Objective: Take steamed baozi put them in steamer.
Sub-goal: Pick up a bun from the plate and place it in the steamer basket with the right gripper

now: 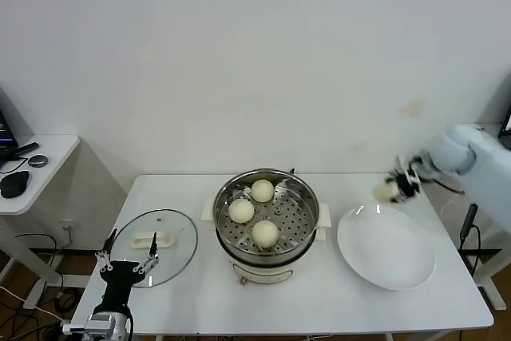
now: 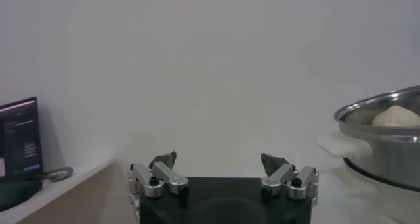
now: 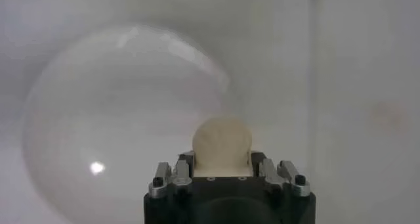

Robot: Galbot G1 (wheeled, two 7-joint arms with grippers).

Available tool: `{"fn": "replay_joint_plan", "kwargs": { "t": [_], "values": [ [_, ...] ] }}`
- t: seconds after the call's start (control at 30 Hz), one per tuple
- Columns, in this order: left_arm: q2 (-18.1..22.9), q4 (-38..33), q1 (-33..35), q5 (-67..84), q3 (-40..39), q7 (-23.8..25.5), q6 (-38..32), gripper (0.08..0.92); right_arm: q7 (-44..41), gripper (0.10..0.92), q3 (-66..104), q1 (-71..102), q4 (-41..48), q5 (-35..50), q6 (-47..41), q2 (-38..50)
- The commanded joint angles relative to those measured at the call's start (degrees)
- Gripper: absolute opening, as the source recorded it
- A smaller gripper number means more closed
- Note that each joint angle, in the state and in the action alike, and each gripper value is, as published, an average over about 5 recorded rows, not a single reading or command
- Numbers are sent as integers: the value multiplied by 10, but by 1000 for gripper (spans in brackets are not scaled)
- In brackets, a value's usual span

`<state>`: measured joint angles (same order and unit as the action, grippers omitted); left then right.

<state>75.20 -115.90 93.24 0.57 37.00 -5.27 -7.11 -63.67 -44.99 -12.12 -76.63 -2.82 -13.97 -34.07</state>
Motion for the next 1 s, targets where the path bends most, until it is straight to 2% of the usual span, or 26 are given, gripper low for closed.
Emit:
{"fn": "replay_joint_plan", "kwargs": {
  "t": [0.03, 0.2, 0.37, 0.6, 1.0],
  "values": [
    [0, 0, -2, 0, -4, 1, 1, 823, 78, 525, -295, -343, -160, 304, -158, -114],
    [0, 5, -3, 4, 2, 0, -1, 823, 119, 526, -317, -329, -171, 358, -220, -194],
    [1, 4, -1, 9, 11, 0, -3, 823, 143, 526, -316, -253, -136, 337, -247, -234],
    [3, -1, 1, 11, 18, 0, -3, 823, 143, 526, -299, -170, -90, 269, -251, -240],
    [7, 1, 0, 10, 16, -1, -4, 823, 148, 526, -279, -126, -72, 247, -247, -231]
  ]
}}
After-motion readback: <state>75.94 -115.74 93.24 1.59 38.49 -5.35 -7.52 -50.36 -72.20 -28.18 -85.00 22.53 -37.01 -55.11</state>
